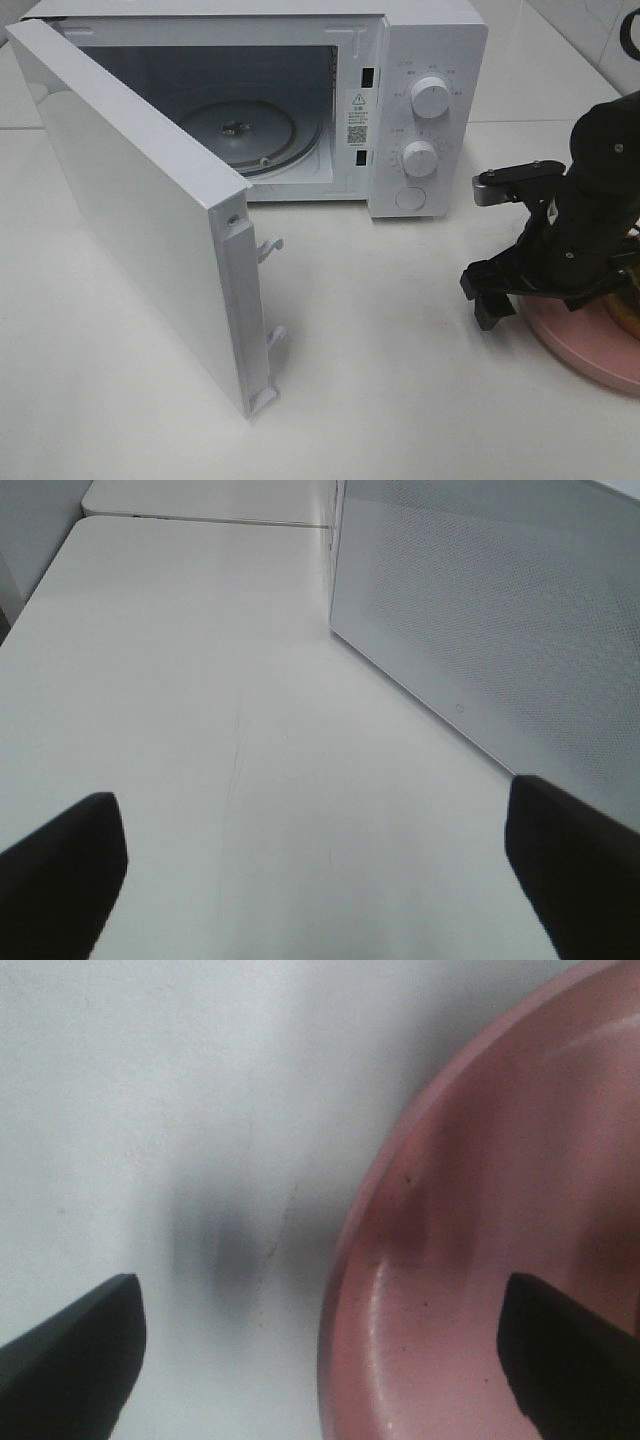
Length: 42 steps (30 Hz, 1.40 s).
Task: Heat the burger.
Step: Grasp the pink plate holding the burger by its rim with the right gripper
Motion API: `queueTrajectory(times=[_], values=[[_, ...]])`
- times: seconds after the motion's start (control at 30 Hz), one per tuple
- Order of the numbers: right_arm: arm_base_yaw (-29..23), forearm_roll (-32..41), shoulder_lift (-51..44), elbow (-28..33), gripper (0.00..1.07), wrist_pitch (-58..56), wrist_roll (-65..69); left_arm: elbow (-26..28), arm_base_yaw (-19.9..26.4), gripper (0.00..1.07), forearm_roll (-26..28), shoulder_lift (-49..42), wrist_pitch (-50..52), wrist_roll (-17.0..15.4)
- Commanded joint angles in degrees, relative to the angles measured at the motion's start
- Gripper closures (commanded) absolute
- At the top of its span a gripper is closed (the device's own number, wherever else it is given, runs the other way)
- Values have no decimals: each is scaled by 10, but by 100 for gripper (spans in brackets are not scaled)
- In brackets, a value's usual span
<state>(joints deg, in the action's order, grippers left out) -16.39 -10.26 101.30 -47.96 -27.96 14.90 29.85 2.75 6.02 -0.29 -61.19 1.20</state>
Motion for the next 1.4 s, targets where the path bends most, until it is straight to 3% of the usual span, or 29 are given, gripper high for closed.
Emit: queueTrajectory(times=[0.03, 0.3, 0.4, 0.53, 0.57, 0.6, 0.63, 0.67, 0.7, 0.73, 0.87, 1.4], values=[[3, -5, 10, 3, 19, 10, 4, -1, 2, 10, 3, -13, -2, -1], [3, -5, 38, 3, 23, 17, 2, -1, 2, 10, 3, -13, -2, -1], [3, -5, 44, 3, 30, 17, -5, -1, 2, 10, 3, -13, -2, -1], [3, -5, 50, 3, 54, 17, -3, -1, 2, 10, 3, -13, -2, -1], [3, -5, 50, 3, 54, 17, -3, -1, 2, 10, 3, -13, -2, -1], [3, -5, 50, 3, 67, 17, 1, -1, 2, 10, 3, -13, -2, -1], [3, -5, 50, 3, 67, 17, 1, -1, 2, 10, 3, -13, -2, -1], [3, -5, 50, 3, 81, 17, 1, -1, 2, 10, 3, -13, -2, -1], [3, -5, 50, 3, 81, 17, 1, -1, 2, 10, 3, -13, -2, -1], [3, -5, 50, 3, 92, 15, 1, -1, 2, 10, 3, -13, -2, -1], [3, -5, 50, 3, 107, 13, 0, -1, 2, 10, 3, -13, -2, -1], [1, -52, 38, 3, 107, -5, 26, -1, 2, 10, 3, -13, -2, -1]])
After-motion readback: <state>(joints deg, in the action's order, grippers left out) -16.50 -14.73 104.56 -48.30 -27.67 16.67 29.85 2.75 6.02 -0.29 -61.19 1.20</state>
